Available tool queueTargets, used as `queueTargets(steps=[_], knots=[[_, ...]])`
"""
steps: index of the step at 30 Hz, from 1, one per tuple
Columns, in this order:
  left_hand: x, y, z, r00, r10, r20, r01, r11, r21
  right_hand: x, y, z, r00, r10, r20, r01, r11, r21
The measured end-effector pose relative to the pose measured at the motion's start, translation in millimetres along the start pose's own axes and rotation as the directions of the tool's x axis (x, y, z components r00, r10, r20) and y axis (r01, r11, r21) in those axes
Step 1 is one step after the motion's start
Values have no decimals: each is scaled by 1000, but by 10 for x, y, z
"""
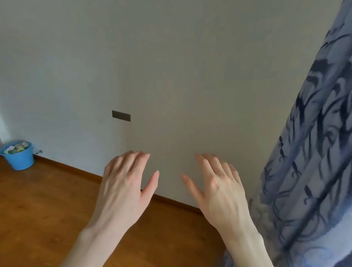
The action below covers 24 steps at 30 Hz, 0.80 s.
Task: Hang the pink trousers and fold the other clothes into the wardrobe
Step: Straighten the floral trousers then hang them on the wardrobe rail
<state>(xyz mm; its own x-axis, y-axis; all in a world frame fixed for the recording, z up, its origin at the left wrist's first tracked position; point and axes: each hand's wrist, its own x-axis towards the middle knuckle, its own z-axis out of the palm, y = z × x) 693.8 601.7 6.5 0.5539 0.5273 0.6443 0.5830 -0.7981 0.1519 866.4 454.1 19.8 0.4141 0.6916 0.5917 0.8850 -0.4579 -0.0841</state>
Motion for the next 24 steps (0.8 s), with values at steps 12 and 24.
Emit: queueTargets(steps=[12, 24], knots=[[1166, -1178, 817, 993, -121, 3, 119, 983, 139, 1659, -305, 1316, 994, -106, 25, 102, 987, 127], [1858, -1977, 1458, 925, -380, -4, 371, 902, 223, 2867, -586, 2511, 954, -236, 184, 174, 938, 299]])
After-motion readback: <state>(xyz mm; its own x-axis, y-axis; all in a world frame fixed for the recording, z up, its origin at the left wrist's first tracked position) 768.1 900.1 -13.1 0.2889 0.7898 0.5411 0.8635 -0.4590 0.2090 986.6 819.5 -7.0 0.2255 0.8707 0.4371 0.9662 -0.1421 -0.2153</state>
